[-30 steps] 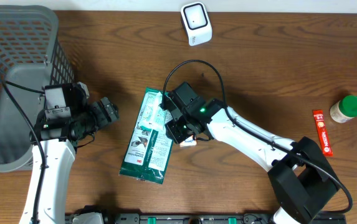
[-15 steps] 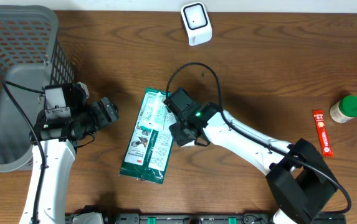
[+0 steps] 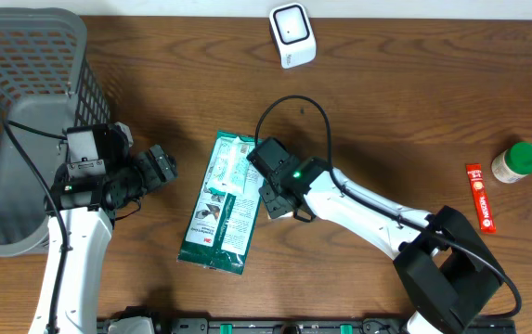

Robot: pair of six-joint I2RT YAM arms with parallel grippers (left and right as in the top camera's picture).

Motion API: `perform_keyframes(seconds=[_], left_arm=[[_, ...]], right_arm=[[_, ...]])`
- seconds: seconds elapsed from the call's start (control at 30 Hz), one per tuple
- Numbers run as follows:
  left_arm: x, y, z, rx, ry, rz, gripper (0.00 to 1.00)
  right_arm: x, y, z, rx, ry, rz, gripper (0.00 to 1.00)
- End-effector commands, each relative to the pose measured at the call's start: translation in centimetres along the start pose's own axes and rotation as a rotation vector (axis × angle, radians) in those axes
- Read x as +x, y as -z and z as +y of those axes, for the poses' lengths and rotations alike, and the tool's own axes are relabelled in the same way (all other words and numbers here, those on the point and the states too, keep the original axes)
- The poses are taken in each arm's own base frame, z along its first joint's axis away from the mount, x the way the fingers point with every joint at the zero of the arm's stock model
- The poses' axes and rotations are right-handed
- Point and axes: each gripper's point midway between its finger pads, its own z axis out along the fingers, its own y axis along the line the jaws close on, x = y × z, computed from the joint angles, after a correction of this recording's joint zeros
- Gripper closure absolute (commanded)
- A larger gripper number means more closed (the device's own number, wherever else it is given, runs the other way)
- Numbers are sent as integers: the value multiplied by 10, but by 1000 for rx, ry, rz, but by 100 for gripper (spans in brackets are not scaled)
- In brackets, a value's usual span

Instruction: Scan the item barcode

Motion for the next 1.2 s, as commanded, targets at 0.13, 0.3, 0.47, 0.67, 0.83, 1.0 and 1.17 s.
perform_keyframes(seconds=[0.13,0.3,0.47,0.67,0.83,1.0,1.17], left_arm=[[-3,1,4,-16,20,-9,7],[-3,1,4,-16,21,-8,7],[-3,1,4,-16,20,-8,7],[-3,1,4,-16,20,-9,7],[-3,1,4,-16,20,-8,7],[-3,1,4,-16,20,-8,7],[-3,1,4,-16,20,-9,7]], right_arm=[[8,-4,13,-72,-28,-3,63],[6,-3,25,-139,-25,-7,64],[6,-3,25,-139,-26,-7,61],[6,-4,20,-130,-100,5,60],[7,-4,17,-126,-183,14,59],[3,-1,17,-142,-189,7,59],[-15,31,19,-197,-202,-74,58]])
